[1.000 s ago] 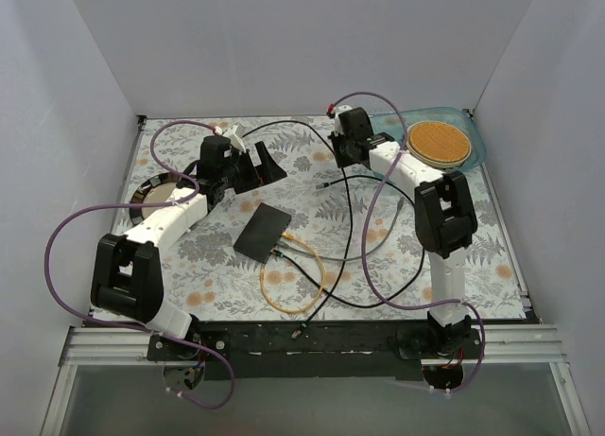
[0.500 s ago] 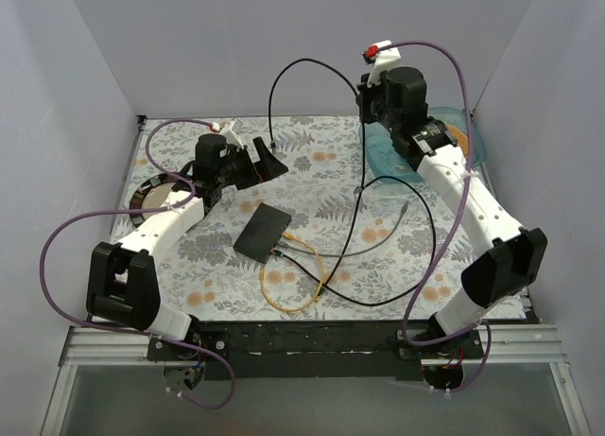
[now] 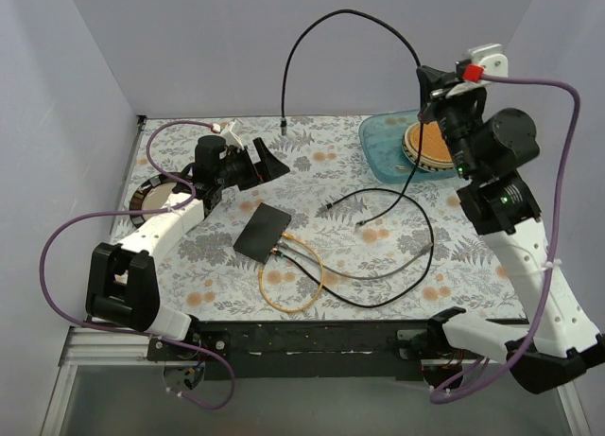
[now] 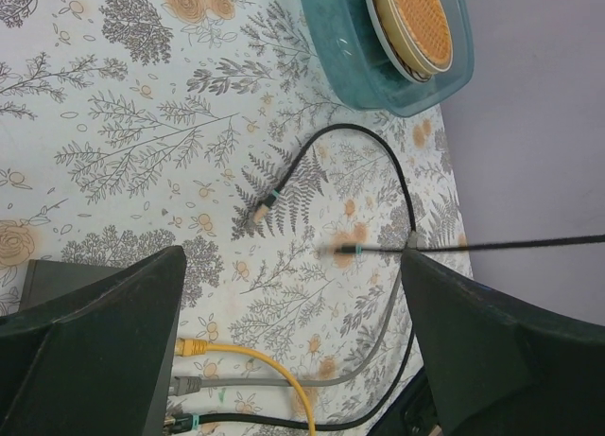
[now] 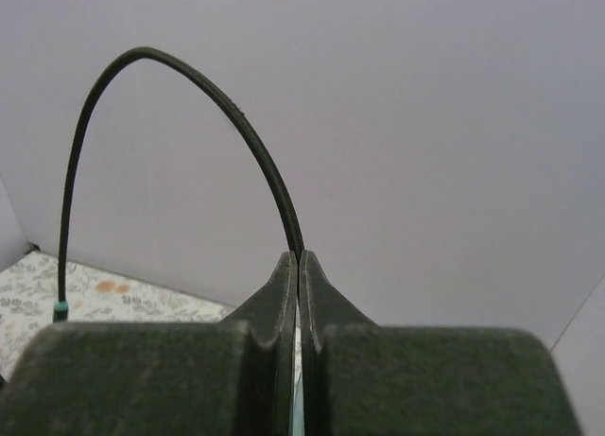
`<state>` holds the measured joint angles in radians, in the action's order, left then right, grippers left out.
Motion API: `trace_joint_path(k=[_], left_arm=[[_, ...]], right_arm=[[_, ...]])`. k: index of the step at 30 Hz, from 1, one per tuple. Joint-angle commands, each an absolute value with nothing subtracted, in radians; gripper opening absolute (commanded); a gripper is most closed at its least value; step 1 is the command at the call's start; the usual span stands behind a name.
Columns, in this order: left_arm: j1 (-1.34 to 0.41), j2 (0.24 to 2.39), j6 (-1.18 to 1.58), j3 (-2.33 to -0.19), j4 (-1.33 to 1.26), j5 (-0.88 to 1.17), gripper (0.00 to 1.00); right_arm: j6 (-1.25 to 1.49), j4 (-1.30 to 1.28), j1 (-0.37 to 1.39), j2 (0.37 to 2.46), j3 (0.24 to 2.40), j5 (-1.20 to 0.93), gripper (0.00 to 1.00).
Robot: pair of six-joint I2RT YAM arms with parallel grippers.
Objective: Insert the plug into the switch port
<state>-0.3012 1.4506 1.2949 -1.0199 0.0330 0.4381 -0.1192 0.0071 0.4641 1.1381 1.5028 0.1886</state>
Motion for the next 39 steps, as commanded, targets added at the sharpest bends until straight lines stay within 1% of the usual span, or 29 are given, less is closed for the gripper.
trace_joint_path(k=[1, 5, 6, 8, 9, 13, 15, 16, 18, 20, 21, 22, 23, 24, 25, 27, 28, 30, 31, 33, 34, 35, 36, 37, 39], left_arm=[[-0.296, 1.439, 1.301, -1.014, 0.009, 0.459, 0.98], [-0.298, 1.448, 1.301, -1.016, 0.008, 0.462, 0.98], [-0.296, 1.450, 1.301, -1.014, 0.008, 0.460, 0.98], [-0.296, 1.450, 1.299, -1.014, 0.008, 0.457, 0.98], [-0.296, 1.450, 1.296, -1.014, 0.009, 0.457, 0.98], [-0.296, 1.456, 1.295, -1.015, 0.009, 0.454, 0.98], [-0.298, 1.462, 1.296, -1.015, 0.006, 0.463, 0.98], [-0.296, 1.466, 1.296, -1.017, 0.005, 0.463, 0.98], [-0.296, 1.473, 1.292, -1.019, 0.008, 0.466, 0.98], [-0.296, 1.476, 1.293, -1.019, 0.006, 0.463, 0.98], [-0.298, 1.476, 1.293, -1.017, 0.006, 0.465, 0.98], [-0.296, 1.476, 1.295, -1.012, 0.006, 0.466, 0.98], [-0.296, 1.482, 1.301, -1.012, 0.006, 0.468, 0.98], [-0.296, 1.485, 1.302, -1.012, 0.006, 0.475, 0.98], [-0.296, 1.489, 1.305, -1.012, -0.011, 0.477, 0.98], [-0.296, 1.499, 1.313, -1.014, -0.023, 0.492, 0.98], [-0.296, 1.502, 1.313, -1.014, -0.025, 0.495, 0.98], [-0.296, 1.497, 1.315, -1.012, -0.026, 0.499, 0.98], [-0.296, 1.494, 1.313, -1.014, -0.025, 0.497, 0.98], [-0.296, 1.486, 1.305, -1.012, -0.018, 0.489, 0.98], [-0.295, 1.483, 1.298, -1.014, -0.014, 0.480, 0.98], [-0.296, 1.482, 1.293, -1.017, -0.006, 0.476, 0.98], [-0.296, 1.482, 1.289, -1.020, -0.006, 0.468, 0.98], [-0.296, 1.477, 1.276, -1.022, 0.021, 0.462, 0.98], [-0.296, 1.477, 1.264, -1.029, 0.044, 0.440, 0.98]], right_arm=[[-0.166, 0.132, 0.460, 1.052, 1.459, 0.204, 0.01], [-0.118, 0.037, 0.460, 1.004, 1.387, 0.186, 0.01], [-0.103, 0.037, 0.460, 0.983, 1.300, 0.180, 0.01], [-0.065, 0.038, 0.460, 0.916, 1.197, 0.140, 0.01], [-0.042, 0.038, 0.460, 0.893, 1.089, 0.140, 0.01], [0.060, 0.034, 0.460, 0.773, 0.834, 0.126, 0.01], [0.139, 0.002, 0.462, 0.740, 0.749, 0.132, 0.01], [0.165, 0.002, 0.460, 0.695, 0.667, 0.135, 0.01], [0.246, -0.054, 0.460, 0.638, 0.600, 0.196, 0.01], [0.271, -0.087, 0.460, 0.549, 0.529, 0.253, 0.01], [0.284, -0.124, 0.462, 0.526, 0.516, 0.270, 0.07], [0.288, -0.135, 0.460, 0.488, 0.508, 0.278, 0.21], [0.287, -0.138, 0.460, 0.479, 0.500, 0.272, 0.28], [0.282, -0.135, 0.460, 0.476, 0.499, 0.259, 0.37], [0.269, -0.127, 0.460, 0.492, 0.499, 0.226, 0.53], [0.253, -0.123, 0.462, 0.543, 0.520, 0.180, 0.62], [0.230, -0.097, 0.462, 0.616, 0.531, 0.146, 0.66], [0.219, -0.091, 0.462, 0.705, 0.570, 0.051, 0.67], [0.212, -0.054, 0.462, 0.798, 0.580, 0.014, 0.67], [0.203, -0.032, 0.462, 0.892, 0.623, -0.083, 0.66], [0.198, -0.011, 0.462, 0.985, 0.635, -0.116, 0.65], [0.193, 0.026, 0.463, 1.032, 0.656, -0.171, 0.64], [0.193, 0.037, 0.466, 1.081, 0.676, -0.185, 0.63], [0.189, 0.046, 0.474, 1.173, 0.724, -0.199, 0.63], [0.175, 0.054, 0.505, 1.262, 0.776, -0.215, 0.62]])
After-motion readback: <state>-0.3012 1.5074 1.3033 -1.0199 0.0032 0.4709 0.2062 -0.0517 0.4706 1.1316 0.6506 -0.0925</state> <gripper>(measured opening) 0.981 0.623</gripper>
